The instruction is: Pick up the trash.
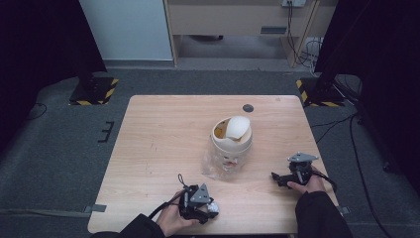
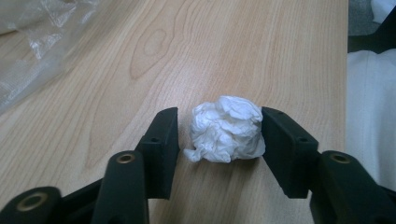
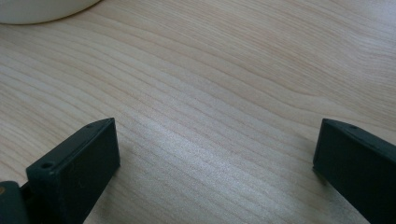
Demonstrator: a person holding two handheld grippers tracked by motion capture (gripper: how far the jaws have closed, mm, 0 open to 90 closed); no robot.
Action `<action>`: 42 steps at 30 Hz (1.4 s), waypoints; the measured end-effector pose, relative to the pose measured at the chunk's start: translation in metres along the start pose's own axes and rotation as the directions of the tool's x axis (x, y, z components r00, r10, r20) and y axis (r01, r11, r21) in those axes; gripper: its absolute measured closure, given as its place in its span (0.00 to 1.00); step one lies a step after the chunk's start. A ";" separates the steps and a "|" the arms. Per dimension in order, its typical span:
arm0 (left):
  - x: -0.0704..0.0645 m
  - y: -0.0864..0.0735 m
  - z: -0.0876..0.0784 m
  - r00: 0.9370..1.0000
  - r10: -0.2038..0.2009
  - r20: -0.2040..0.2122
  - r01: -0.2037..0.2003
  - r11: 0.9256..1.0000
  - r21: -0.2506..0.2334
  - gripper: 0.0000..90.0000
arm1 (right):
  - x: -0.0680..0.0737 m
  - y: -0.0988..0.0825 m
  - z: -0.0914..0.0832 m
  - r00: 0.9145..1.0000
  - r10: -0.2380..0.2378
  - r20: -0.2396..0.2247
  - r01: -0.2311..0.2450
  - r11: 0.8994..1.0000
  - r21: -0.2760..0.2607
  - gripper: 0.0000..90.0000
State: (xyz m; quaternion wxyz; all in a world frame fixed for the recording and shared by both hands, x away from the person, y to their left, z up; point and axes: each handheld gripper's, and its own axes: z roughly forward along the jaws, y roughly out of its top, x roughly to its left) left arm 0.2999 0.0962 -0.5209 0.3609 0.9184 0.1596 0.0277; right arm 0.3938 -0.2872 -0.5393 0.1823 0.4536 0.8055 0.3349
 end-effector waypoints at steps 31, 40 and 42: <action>0.013 0.007 -0.030 0.996 -0.068 -0.061 0.060 0.990 -0.126 0.68 | 0.000 0.000 0.000 1.000 0.000 0.000 0.000 1.000 0.000 0.01; 0.024 0.007 -0.058 0.987 -0.136 -0.088 0.110 0.961 -0.254 0.68 | 0.000 0.000 0.000 1.000 -0.003 0.000 0.003 1.000 0.001 0.01; 0.025 0.007 -0.060 0.986 -0.143 -0.089 0.115 0.957 -0.266 0.68 | 0.000 0.000 0.000 1.000 -0.003 0.000 0.003 1.000 0.001 0.01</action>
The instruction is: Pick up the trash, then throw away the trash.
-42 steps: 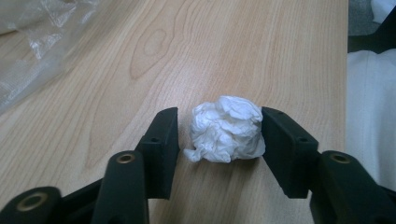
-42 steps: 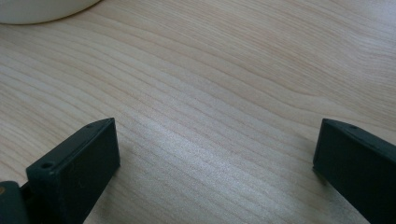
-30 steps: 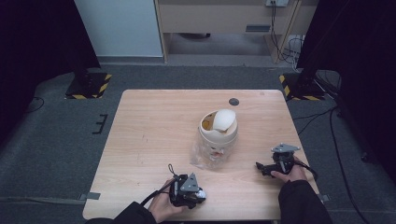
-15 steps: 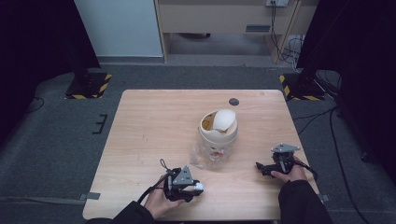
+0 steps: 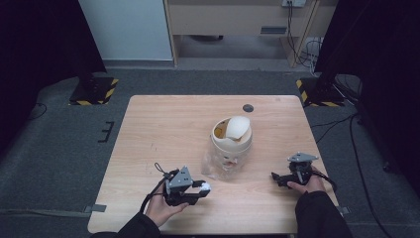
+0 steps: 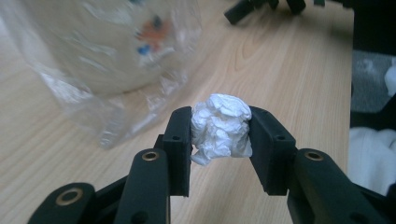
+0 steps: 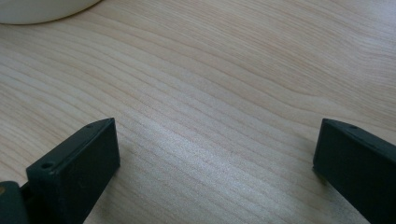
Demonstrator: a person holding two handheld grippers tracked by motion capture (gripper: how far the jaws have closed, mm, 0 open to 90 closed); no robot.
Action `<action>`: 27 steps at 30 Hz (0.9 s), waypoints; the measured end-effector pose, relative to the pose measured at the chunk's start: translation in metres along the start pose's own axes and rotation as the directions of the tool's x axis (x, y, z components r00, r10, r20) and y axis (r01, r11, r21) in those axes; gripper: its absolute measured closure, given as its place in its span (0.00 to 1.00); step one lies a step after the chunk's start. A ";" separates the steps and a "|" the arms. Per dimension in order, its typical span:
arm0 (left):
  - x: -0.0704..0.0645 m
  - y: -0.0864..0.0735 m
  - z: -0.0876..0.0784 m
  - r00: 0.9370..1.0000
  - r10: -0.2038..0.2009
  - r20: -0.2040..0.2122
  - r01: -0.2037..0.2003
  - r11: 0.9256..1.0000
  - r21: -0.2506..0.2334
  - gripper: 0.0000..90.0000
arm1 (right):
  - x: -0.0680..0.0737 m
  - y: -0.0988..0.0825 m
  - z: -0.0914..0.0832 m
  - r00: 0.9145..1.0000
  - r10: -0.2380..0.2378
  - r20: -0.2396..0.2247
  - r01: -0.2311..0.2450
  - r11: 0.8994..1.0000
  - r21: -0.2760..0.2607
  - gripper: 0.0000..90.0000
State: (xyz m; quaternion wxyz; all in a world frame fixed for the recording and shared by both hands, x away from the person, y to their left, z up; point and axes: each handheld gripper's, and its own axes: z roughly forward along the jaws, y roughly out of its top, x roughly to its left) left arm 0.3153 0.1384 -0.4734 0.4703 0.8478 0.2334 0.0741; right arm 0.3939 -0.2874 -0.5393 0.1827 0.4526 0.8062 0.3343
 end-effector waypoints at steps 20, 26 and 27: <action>0.024 0.019 -0.050 0.993 -0.080 -0.092 0.055 0.968 -0.245 0.69 | 0.000 0.000 0.000 1.000 -0.002 -0.004 0.002 1.000 -0.002 0.01; 0.032 0.021 -0.058 0.988 -0.094 -0.122 0.058 0.961 -0.271 0.69 | 0.000 0.000 0.000 1.000 -0.002 -0.004 0.002 1.000 -0.001 0.01; 0.032 0.021 -0.058 0.988 -0.094 -0.122 0.058 0.961 -0.271 0.69 | 0.000 0.000 0.000 1.000 -0.002 -0.004 0.002 1.000 -0.001 0.01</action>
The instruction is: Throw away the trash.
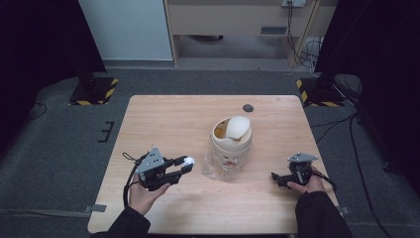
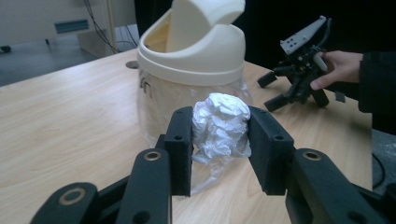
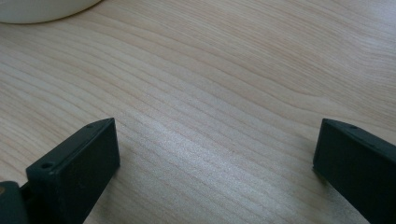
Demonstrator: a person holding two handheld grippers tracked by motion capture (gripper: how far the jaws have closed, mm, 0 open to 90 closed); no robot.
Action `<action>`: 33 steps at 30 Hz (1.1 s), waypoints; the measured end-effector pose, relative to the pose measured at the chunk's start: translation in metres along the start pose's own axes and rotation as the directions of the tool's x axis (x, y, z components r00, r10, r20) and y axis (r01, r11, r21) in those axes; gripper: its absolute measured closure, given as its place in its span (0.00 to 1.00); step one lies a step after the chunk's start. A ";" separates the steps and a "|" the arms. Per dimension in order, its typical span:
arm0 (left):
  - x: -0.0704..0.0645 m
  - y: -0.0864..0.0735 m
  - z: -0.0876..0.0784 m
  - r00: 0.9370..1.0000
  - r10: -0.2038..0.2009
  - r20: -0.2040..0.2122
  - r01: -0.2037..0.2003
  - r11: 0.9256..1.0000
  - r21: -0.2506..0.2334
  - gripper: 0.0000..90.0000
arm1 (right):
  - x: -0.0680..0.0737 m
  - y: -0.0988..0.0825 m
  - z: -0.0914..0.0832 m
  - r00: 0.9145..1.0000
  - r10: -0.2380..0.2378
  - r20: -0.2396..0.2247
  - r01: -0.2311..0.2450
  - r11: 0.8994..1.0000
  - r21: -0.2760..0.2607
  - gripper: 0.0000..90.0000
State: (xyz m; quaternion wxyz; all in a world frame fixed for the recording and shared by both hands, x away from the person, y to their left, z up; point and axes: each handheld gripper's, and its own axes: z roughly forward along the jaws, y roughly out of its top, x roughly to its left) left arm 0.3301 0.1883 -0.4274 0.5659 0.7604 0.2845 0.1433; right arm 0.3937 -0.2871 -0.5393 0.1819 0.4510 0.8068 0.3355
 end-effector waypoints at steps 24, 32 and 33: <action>0.041 0.041 -0.005 0.995 -0.003 -0.099 -0.007 0.995 -0.102 0.69 | 0.000 0.000 0.000 1.000 0.000 0.000 0.000 1.000 0.000 0.01; 0.041 0.053 0.012 0.995 0.003 -0.095 -0.014 0.993 -0.114 0.69 | 0.000 0.000 0.000 1.000 0.000 0.000 0.000 1.000 0.000 0.01; 0.040 0.056 0.017 0.996 0.007 -0.092 -0.017 0.994 -0.112 0.69 | 0.000 0.000 0.000 1.000 0.000 0.000 0.000 1.000 0.000 0.01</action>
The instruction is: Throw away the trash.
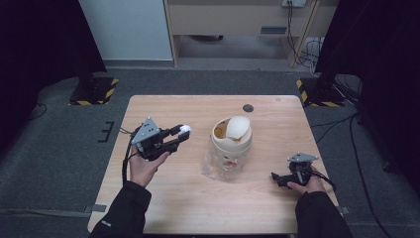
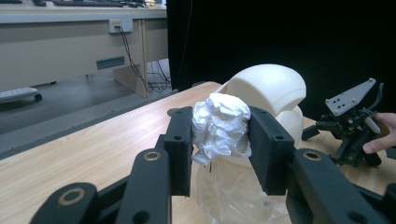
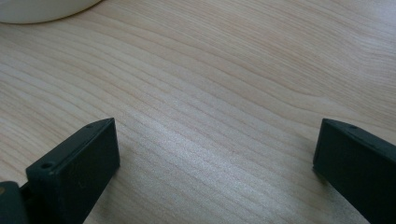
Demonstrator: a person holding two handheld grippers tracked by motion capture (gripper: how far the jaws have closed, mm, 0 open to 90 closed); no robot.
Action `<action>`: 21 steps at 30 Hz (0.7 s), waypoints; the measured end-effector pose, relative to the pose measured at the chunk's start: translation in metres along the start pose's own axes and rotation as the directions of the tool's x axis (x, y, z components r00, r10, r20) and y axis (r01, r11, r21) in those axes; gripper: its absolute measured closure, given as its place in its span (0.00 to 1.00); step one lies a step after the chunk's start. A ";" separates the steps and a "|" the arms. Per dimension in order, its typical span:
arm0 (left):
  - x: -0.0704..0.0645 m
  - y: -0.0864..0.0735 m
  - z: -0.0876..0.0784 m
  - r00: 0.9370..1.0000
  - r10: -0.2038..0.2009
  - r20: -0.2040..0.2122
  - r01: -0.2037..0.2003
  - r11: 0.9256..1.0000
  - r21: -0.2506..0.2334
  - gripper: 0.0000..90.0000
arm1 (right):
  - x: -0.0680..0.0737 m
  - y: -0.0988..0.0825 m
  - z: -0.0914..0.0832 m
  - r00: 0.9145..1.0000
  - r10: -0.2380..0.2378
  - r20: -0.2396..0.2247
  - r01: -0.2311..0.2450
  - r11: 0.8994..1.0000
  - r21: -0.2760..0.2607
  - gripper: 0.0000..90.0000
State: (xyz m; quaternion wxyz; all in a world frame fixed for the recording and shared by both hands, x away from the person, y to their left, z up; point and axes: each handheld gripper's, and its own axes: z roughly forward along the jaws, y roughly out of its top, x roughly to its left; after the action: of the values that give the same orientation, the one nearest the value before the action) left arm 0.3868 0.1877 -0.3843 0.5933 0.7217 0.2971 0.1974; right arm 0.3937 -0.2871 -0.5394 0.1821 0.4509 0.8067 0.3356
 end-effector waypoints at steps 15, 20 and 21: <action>-0.005 0.012 0.037 1.000 0.003 0.012 -0.003 1.000 0.001 0.69 | 0.000 0.000 0.000 1.000 0.001 0.001 -0.001 1.000 0.000 0.01; -0.005 0.014 0.044 1.000 0.009 0.013 -0.009 1.000 0.005 0.69 | 0.000 0.000 0.000 1.000 0.000 0.000 0.000 1.000 0.000 0.01; -0.005 0.014 0.047 1.000 0.006 0.014 -0.006 1.000 0.002 0.69 | 0.000 0.000 0.000 1.000 0.000 0.000 0.000 1.000 0.000 0.01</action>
State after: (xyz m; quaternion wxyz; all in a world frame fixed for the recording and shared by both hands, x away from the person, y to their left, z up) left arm 0.4157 0.1480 -0.3811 0.5939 0.7246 0.2912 0.1936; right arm 0.3937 -0.2871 -0.5394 0.1820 0.4510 0.8068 0.3355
